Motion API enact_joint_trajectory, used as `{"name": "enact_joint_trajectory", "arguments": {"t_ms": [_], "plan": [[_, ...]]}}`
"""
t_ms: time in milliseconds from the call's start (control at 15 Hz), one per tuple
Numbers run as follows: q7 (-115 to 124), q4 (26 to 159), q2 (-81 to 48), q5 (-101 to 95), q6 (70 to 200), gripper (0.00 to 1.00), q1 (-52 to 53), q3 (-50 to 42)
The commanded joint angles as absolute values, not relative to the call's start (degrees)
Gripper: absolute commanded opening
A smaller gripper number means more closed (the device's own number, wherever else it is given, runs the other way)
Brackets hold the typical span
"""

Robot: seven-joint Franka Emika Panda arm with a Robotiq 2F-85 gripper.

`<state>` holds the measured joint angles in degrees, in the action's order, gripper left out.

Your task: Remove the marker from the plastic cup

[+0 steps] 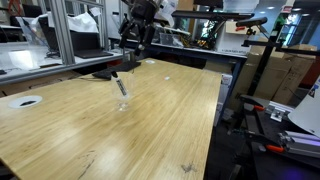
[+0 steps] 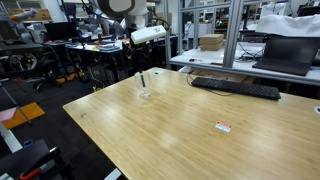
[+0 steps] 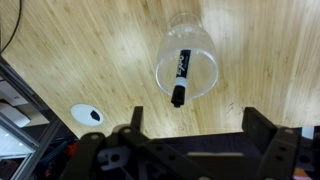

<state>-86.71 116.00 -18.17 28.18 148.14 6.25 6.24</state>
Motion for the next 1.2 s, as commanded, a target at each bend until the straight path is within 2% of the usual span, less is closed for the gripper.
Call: {"name": "enact_joint_trajectory", "arguments": {"t_ms": [0,267,933,1000,1067,1133], "plan": [[-84.40,115.53,-19.06,25.04,148.28,1.00,3.26,9.23],[-83.76,114.74,-19.32,24.39,147.75,1.00,3.16,9.35],[-88.03,112.79,-25.43,34.14,153.70,1.00,-4.54,17.25],[-88.25,112.45,-26.03,34.56,153.93,0.98,-5.04,17.89],[-88.54,112.30,-26.64,34.98,154.43,0.74,-5.48,18.56],[-88.76,112.15,-27.17,35.32,154.80,0.73,-5.89,19.19]]}}
